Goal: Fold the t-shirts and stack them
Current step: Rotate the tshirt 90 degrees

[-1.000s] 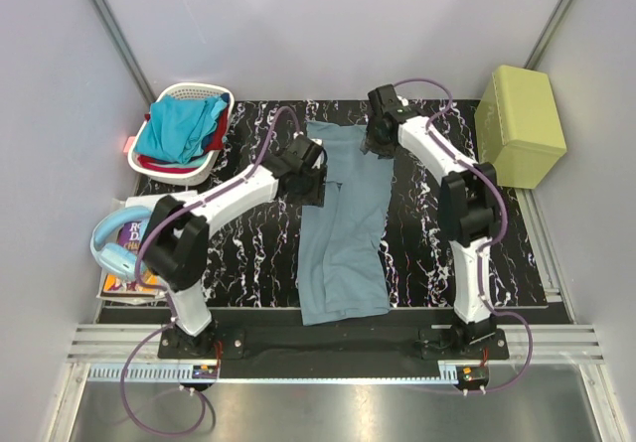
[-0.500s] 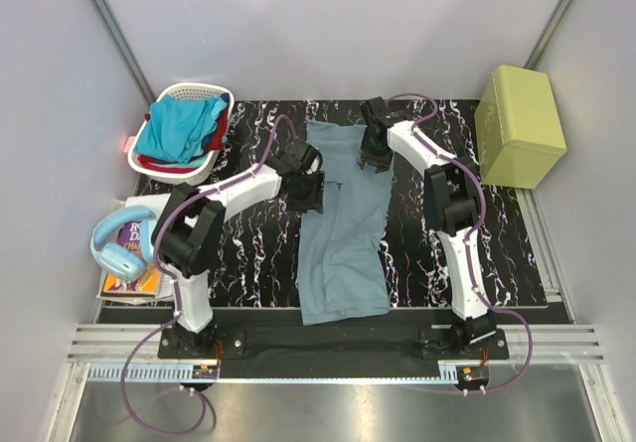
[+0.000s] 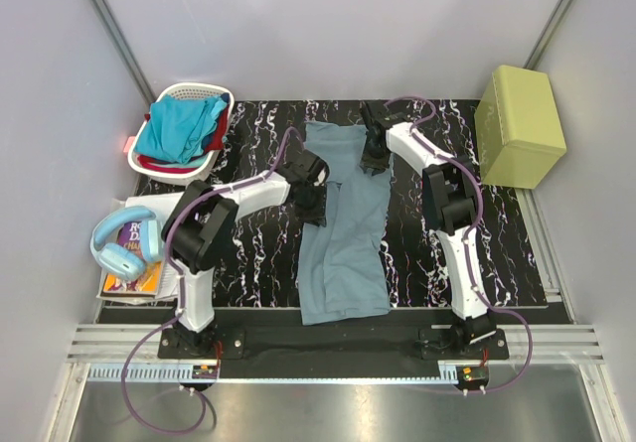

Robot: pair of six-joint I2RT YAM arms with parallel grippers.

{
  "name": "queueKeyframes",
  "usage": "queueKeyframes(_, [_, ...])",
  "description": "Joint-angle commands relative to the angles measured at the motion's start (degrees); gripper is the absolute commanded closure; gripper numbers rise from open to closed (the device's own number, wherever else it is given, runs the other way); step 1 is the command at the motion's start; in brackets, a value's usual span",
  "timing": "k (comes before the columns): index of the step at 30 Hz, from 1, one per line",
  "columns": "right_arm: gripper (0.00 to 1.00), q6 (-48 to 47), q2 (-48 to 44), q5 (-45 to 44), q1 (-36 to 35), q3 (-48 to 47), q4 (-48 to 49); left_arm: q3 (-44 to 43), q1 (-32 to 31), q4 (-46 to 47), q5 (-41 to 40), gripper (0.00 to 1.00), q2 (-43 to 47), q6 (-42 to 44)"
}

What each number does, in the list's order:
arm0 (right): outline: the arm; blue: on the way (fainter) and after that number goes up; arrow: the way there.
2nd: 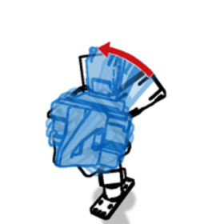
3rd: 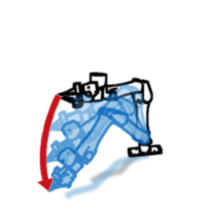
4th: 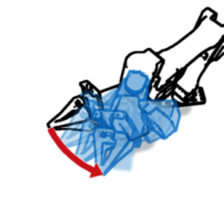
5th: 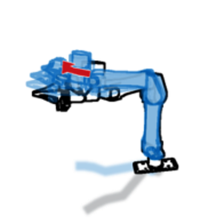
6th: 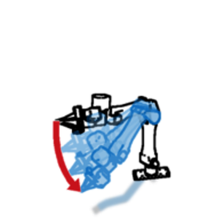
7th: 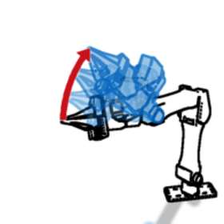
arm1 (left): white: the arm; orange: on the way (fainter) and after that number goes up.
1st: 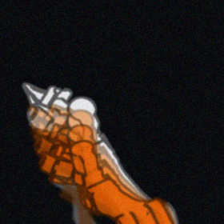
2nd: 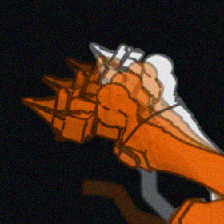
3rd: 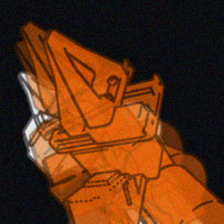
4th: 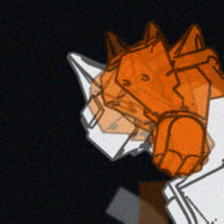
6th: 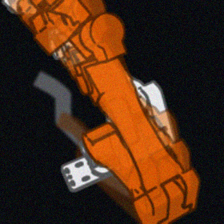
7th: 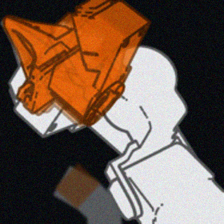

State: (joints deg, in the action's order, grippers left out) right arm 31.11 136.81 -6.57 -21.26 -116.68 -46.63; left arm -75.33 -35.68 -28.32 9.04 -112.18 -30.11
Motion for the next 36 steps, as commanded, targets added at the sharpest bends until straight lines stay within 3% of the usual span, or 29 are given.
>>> queueKeyframes(1, [0.7,0.62,1.52,1.2,0.16,-1.35,-0.48,0.01,-0.09,1.42,1.6,0.76,-1.98,-0.3])
queueKeyframes(5, [0.83,0.79,2.31,1.21,0.51,-1.53,-0.74,-1.66,0.0,0.46,1.95,0.82,-3.66,-0.3])
queueKeyframes(10, [0.93,0.62,3.55,1.47,1.65,-3.45,-1.35,-5.61,0.61,-1.3,2.39,0.87,-6.73,0.14])
queueKeyframes(15, [0.95,0.7,7.14,1.91,2.71,-9.07,-3.99,-12.28,2.19,-3.94,3.18,0.88,-11.2,1.19])
queueKeyframes(22, [0.95,1.4,16.1,2.96,4.03,-27.68,-10.66,-22.48,5.97,-7.27,5.02,0.87,-17.71,1.54])
queueKeyframes(28, [0.94,2.2,21.2,5.42,5.87,-36.32,-11.73,-33.37,9.75,-10.26,7.75,0.85,-23.95,1.28])
queueKeyframes(32, [0.87,0.88,22.36,5.16,6.66,-36.86,-11.64,-42.25,11.25,-13.51,8.98,0.81,-28.18,1.45])
queueKeyframes(36, [0.55,-0.18,19.12,4.02,6.32,-31.71,-10.5,-41.31,10.9,-13.61,7.14,0.73,-25.47,1.37])
